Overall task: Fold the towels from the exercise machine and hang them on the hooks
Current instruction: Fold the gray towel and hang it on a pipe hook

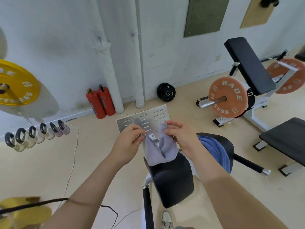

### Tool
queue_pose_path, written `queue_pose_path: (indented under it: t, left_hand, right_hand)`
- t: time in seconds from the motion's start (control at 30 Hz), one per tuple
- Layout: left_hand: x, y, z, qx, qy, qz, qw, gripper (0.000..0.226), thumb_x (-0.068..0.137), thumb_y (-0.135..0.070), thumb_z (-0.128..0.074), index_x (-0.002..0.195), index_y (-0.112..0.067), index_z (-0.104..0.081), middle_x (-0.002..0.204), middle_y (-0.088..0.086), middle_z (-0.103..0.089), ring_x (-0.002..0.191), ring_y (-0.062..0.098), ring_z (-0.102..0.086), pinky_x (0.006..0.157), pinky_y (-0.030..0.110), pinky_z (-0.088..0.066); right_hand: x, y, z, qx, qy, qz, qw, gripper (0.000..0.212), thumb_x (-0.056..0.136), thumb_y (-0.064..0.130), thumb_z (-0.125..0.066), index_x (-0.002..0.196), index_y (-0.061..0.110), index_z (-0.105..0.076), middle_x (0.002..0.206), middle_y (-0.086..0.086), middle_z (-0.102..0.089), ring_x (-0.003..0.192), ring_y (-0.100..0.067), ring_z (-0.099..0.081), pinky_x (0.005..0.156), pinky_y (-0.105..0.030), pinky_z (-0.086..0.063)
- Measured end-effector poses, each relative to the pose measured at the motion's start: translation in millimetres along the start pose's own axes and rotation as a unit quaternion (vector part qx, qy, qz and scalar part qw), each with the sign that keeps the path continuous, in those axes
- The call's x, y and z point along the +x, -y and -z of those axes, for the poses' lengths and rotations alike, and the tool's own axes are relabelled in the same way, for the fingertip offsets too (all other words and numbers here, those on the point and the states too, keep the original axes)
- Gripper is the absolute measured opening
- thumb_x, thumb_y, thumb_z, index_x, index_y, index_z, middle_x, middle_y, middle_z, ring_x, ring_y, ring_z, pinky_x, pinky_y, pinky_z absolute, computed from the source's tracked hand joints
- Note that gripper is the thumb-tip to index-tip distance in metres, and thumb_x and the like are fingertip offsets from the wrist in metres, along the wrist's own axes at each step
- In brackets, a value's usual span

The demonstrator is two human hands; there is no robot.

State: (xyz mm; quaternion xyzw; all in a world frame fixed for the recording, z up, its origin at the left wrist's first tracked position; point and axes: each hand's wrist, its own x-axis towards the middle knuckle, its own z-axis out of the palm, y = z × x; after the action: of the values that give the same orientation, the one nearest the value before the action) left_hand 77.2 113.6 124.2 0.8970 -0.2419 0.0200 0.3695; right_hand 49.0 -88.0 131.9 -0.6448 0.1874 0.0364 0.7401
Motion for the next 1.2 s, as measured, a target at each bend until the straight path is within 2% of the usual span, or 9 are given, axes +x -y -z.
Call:
queue_pose_path:
  t: [0.1, 0.2, 0.4, 0.6, 0.67, 0.87, 1.0, 1.1, 1.2]
  left_hand:
    - [4.5, -22.4, 10.6, -0.13, -0.019, 0.052, 0.99, 0.023, 0.084, -0.008, -0.068, 0.083, -0.03, -0.073, 0.083, -0.014, -0.072, 0.082, 0.001, -0.063, 0.08, 0.018, -0.048]
    - [6.4, -35.1, 15.9, -0.219, -0.032, 0.085, 0.971, 0.023, 0.081, -0.006, -0.071, 0.079, -0.029, -0.074, 0.078, -0.011, -0.074, 0.076, 0.005, -0.067, 0.077, 0.018, -0.052]
    - [4.4, -40.7, 21.0, -0.236, -0.053, 0.097, 0.965, 0.017, 0.08, -0.007, -0.073, 0.079, -0.023, -0.075, 0.076, -0.012, -0.073, 0.071, 0.0, -0.064, 0.071, 0.012, -0.048]
    - [9.0, -41.9, 33.8, -0.212, -0.044, 0.08, 0.973, 0.015, 0.071, -0.006, -0.08, 0.072, -0.019, -0.072, 0.092, -0.008, -0.072, 0.093, 0.012, -0.067, 0.089, 0.033, -0.052]
    - [10.7, -44.7, 40.0, -0.219, -0.029, 0.08, 0.972, 0.015, 0.07, -0.002, -0.08, 0.071, -0.015, -0.072, 0.085, 0.0, -0.074, 0.087, 0.018, -0.07, 0.087, 0.035, -0.055]
    - [16.2, -46.4, 51.0, -0.252, -0.091, 0.116, 0.957, 0.023, 0.069, 0.001, -0.08, 0.067, -0.021, -0.072, 0.068, -0.006, -0.073, 0.067, 0.006, -0.068, 0.067, 0.015, -0.053]
    - [16.8, -41.8, 57.4, -0.268, -0.108, 0.127, 0.949, 0.025, 0.068, 0.002, -0.08, 0.067, -0.022, -0.072, 0.067, -0.008, -0.073, 0.067, 0.004, -0.068, 0.067, 0.014, -0.053]
    - [16.7, -37.3, 59.4, -0.274, -0.106, 0.133, 0.947, 0.024, 0.069, 0.003, -0.079, 0.068, -0.02, -0.072, 0.067, -0.007, -0.073, 0.067, 0.005, -0.068, 0.068, 0.014, -0.053]
    - [13.0, -28.3, 58.7, -0.248, -0.108, 0.139, 0.953, 0.019, 0.07, 0.001, -0.079, 0.07, -0.016, -0.073, 0.069, -0.004, -0.073, 0.066, 0.004, -0.066, 0.066, 0.012, -0.052]
  right_hand:
    - [-6.8, 10.9, -14.2, -0.027, 0.027, 0.045, 0.998, 0.026, 0.079, -0.003, -0.07, 0.092, 0.02, -0.067, 0.088, -0.006, -0.073, 0.083, -0.016, -0.066, 0.082, -0.03, -0.053]
    - [-13.0, 19.4, -23.5, -0.033, 0.05, 0.071, 0.996, 0.026, 0.079, 0.002, -0.074, 0.094, 0.02, -0.063, 0.09, -0.012, -0.075, 0.082, -0.02, -0.069, 0.08, -0.034, -0.056]
    - [-20.6, 26.7, -25.5, -0.087, 0.056, 0.1, 0.99, 0.022, 0.081, 0.005, -0.073, 0.093, 0.017, -0.06, 0.085, -0.011, -0.075, 0.076, -0.017, -0.07, 0.072, -0.032, -0.054]
    - [-25.6, 40.7, -27.6, -0.188, 0.08, 0.143, 0.968, 0.024, 0.082, 0.002, -0.069, 0.079, 0.018, -0.052, 0.079, -0.01, -0.075, 0.061, -0.004, -0.063, 0.06, -0.017, -0.046]
    - [-27.1, 46.1, -27.9, -0.201, 0.098, 0.157, 0.962, 0.026, 0.082, 0.001, -0.068, 0.077, 0.018, -0.05, 0.08, -0.009, -0.075, 0.062, -0.004, -0.061, 0.059, -0.015, -0.044]
    - [-28.0, 56.8, -11.3, -0.263, 0.186, 0.118, 0.939, 0.023, 0.087, 0.001, -0.059, 0.081, 0.018, -0.073, 0.078, 0.014, -0.066, 0.075, 0.002, -0.058, 0.07, -0.014, -0.044]
    - [-31.3, 66.8, 8.0, -0.415, 0.245, 0.038, 0.875, 0.011, 0.091, 0.031, -0.063, 0.097, 0.028, -0.071, 0.1, 0.015, -0.066, 0.092, 0.005, -0.056, 0.078, -0.008, -0.045]
    - [-27.4, 69.0, 13.4, -0.57, 0.261, 0.019, 0.779, 0.015, 0.086, 0.041, -0.067, 0.095, 0.03, -0.068, 0.113, 0.009, -0.066, 0.105, -0.009, -0.056, 0.096, -0.027, -0.042]
    - [-23.4, 71.6, 12.3, -0.615, 0.233, 0.053, 0.751, 0.021, 0.085, 0.033, -0.068, 0.093, 0.015, -0.074, 0.098, -0.01, -0.069, 0.086, -0.022, -0.062, 0.084, -0.04, -0.049]
